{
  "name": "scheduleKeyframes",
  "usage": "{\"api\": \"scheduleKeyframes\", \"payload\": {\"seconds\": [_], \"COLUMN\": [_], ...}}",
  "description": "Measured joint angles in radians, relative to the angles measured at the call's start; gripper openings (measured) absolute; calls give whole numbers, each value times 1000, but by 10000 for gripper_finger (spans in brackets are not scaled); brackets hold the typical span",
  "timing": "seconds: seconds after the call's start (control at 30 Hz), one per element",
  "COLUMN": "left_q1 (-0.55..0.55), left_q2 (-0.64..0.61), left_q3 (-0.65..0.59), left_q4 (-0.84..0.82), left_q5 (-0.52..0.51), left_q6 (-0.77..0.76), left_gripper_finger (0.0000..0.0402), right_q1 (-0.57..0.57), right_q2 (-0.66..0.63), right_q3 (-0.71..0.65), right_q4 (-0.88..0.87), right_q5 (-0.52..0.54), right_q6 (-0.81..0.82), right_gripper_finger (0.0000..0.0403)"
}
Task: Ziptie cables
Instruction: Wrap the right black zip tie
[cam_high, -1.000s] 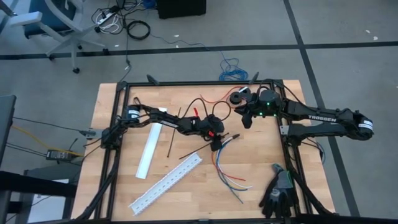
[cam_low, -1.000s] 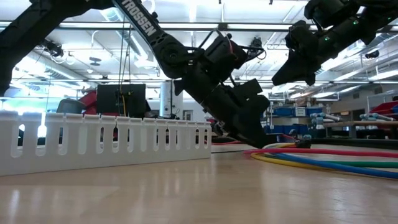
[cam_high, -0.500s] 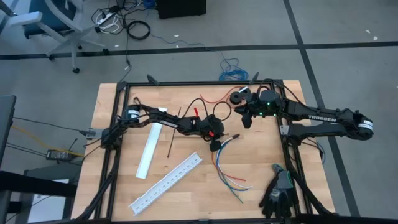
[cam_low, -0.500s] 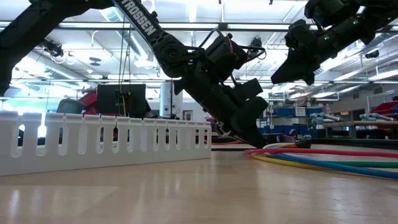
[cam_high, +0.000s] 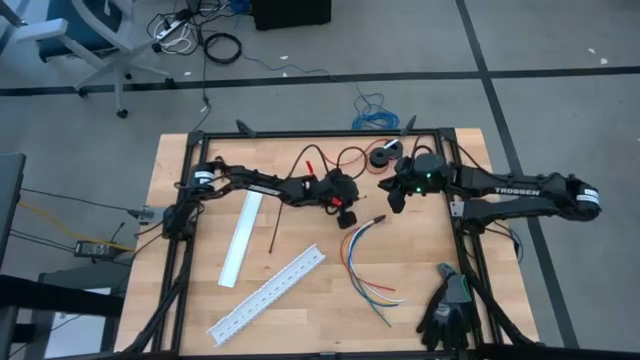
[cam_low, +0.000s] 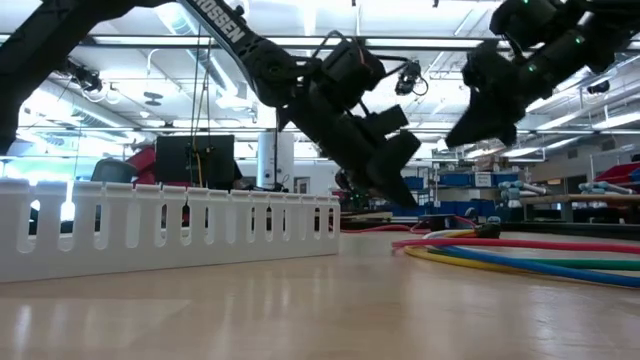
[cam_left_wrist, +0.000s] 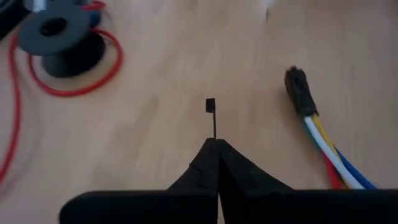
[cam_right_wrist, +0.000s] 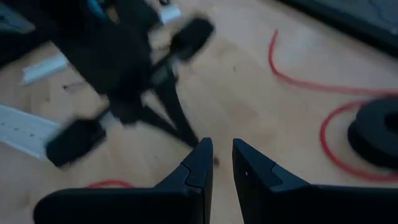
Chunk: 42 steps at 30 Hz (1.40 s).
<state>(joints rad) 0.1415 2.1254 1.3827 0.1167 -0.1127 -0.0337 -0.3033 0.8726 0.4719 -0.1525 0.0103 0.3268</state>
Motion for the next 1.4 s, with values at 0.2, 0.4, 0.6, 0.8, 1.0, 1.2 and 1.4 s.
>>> {"api": "scheduleKeyframes", "payload": {"seconds": [0.2,0.4,0.6,0.8,1.0,1.2,1.4], "left_q1": [30,81,101,101,101,101,100], "left_q2": [-90,-173,-190,-191,-191,-191,-191], "left_q3": [-84,-305,-509,-547,-545,-545,-545], "left_q4": [124,527,1008,1145,1141,1142,1140], "left_q5": [2,116,144,137,133,133,133], "left_q6": [-50,-234,-452,-501,-501,-489,-452], "left_gripper_finger": [1,0,0,0,0,0,0], "right_q1": [46,72,80,80,80,79,60], "right_q2": [0,-1,4,70,213,373,475], "right_q3": [-153,-287,-351,-353,-351,-295,-221], "right_q4": [206,497,696,907,1222,1283,1373], "right_q5": [48,48,68,100,90,91,79], "right_q6": [101,169,179,114,14,11,-3], "right_gripper_finger": [51,50,50,50,65,114,152]}}
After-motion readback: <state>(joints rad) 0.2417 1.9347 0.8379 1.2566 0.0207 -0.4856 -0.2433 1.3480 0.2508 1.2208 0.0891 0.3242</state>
